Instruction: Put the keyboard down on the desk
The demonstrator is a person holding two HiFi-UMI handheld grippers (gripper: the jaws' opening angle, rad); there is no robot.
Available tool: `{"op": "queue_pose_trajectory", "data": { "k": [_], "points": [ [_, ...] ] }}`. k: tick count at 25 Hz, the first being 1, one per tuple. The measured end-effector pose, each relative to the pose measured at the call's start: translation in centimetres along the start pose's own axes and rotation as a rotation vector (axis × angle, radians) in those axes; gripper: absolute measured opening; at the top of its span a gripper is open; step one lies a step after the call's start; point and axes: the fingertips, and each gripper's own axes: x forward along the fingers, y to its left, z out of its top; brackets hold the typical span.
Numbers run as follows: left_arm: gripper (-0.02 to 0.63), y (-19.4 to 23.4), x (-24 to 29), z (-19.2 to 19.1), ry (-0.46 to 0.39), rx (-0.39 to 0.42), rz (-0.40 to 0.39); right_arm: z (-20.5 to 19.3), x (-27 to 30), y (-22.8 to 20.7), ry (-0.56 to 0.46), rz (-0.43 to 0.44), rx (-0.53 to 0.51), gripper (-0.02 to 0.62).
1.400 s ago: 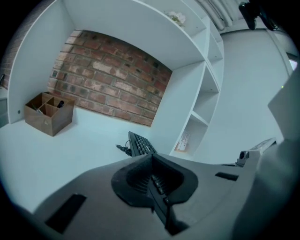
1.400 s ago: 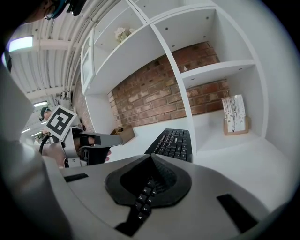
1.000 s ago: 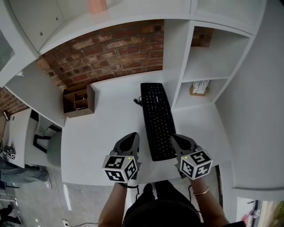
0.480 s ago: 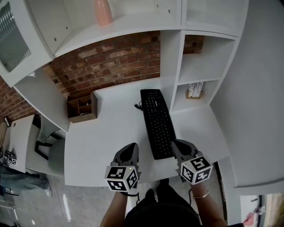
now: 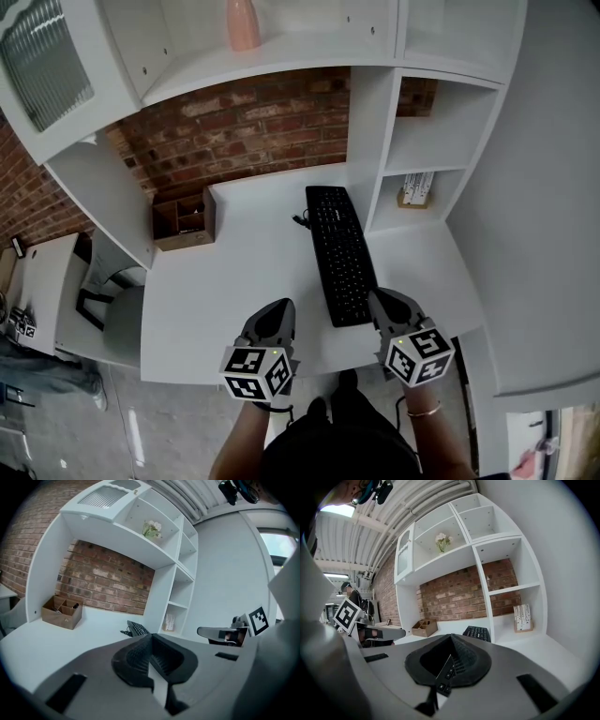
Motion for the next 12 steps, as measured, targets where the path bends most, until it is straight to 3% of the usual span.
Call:
{"op": "queue_pose_trajectory", "data": {
  "k": [12],
  "points": [
    [0.008,1.1,-2.7,-0.9,0.019,0.014,-0.019,-0.9,-2.1,1.5,-0.022,-0.046,0.011,0.005]
  ]
}}
